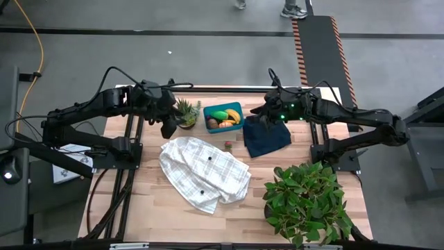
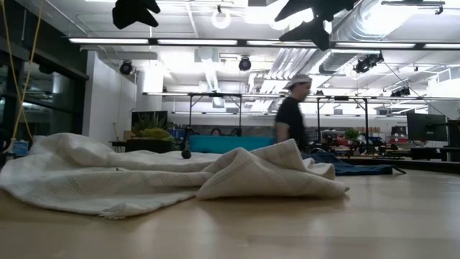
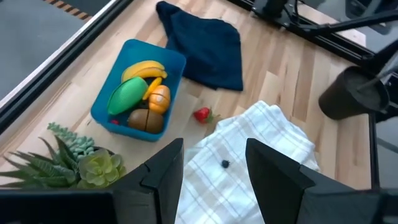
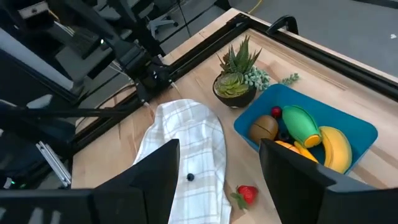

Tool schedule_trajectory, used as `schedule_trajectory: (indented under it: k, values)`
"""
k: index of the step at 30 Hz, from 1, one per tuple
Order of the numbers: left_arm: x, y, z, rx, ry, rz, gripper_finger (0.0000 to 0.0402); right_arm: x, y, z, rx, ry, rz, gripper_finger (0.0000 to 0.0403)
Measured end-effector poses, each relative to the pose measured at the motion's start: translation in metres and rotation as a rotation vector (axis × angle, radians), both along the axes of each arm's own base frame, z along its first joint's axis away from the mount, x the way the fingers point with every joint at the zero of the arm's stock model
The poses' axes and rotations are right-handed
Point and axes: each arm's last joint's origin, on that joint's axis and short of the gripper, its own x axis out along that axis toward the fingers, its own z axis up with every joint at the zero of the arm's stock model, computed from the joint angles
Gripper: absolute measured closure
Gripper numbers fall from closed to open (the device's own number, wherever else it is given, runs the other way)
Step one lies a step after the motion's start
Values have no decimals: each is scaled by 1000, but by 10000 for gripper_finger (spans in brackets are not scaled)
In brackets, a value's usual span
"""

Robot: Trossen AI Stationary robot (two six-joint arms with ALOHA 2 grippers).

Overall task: Pick and placing Produce into tupperware
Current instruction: Put the strawberry into the blue bin

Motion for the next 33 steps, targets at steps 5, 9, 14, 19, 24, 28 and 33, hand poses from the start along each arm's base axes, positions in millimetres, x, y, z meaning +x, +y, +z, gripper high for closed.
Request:
schedule_trajectory:
  k: [5, 9, 14, 19, 24, 28, 33]
  values:
    - [0, 0, 0, 15, 7, -29, 238, 0, 0, 1, 58, -21, -32, 190]
    - [0, -1, 0, -1, 3, -55, 238, 6, -2, 1, 92, -52, -56, 190]
    - [-1, -2, 0, -7, -8, -66, 238, 19, -4, -11, 104, -16, -56, 190]
    - [-4, -4, -16, -49, -23, -42, 238, 32, -5, -27, 142, 53, -13, 190]
    - [-12, -8, -43, -142, -24, 20, 238, 38, -2, -45, 171, 165, 3, 190]
    - [-15, -18, -58, -201, -38, 23, 238, 38, 3, -50, 193, 232, 4, 190]
    - [-15, -28, -62, -214, -45, 21, 238, 43, 8, -34, 156, 354, -49, 190]
